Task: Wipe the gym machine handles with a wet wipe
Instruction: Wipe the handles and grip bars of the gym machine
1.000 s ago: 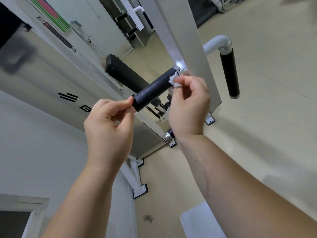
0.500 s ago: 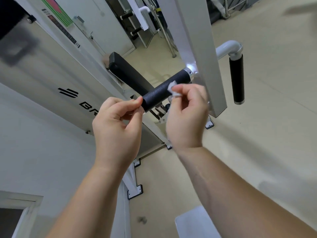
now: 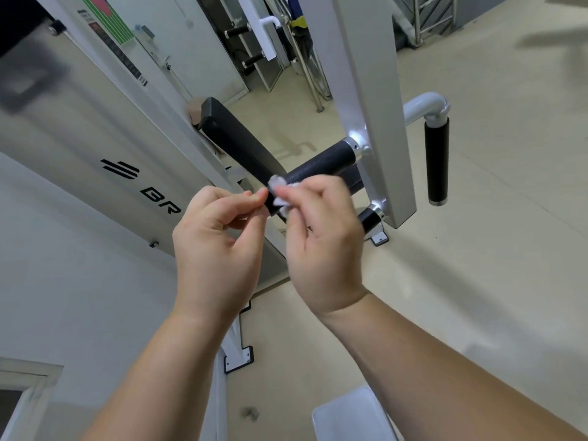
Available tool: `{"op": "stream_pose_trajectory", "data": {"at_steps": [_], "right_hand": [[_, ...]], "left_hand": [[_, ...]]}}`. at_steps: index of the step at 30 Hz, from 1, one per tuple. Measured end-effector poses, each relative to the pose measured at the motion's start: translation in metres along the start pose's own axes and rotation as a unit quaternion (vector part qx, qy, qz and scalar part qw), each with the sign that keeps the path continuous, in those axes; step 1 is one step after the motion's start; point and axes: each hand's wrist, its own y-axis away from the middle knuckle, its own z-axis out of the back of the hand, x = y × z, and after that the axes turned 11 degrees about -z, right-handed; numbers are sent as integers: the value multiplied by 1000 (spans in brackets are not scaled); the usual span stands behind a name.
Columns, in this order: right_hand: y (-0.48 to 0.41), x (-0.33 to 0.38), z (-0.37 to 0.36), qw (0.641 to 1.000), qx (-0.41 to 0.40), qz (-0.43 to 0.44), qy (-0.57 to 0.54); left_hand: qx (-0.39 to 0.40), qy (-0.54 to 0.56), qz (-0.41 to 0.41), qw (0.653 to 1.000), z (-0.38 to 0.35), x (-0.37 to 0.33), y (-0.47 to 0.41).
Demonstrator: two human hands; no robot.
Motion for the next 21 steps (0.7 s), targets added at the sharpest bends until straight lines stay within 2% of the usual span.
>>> {"op": "stream_pose_trajectory", "data": {"at_steps": [2,3,6,8,10,13,15,18,21], "right_hand": [[-6,-3,4,998,37,45,15],[-16,-8,8,998,28,47,27],[-50,-20,28,994,-53,-12,94],[-51,-16,25,991,-67,-35,109],[-32,-6,13,994,-32,-3,104],[-12,1,7,987,68,100,103],[-30,-9,16,979,89,140,123],[-61,-21,30,984,25,73,158],[-54,-16,23,986,-13,12,167]], "left_hand": [[-3,4,2,1000,1,3,0],[-4,7,3,1000,2,3,1],[-3,5,5,1000,2,2,2],[-9,7,8,1000,0,2,1],[-17,15,11,1000,-2,2,1],[-20,26,20,999,-1,3,1],[-19,28,23,999,2,5,0],[-12,27,31,999,3,6,-1],[-19,36,34,999,0,3,0]]}}
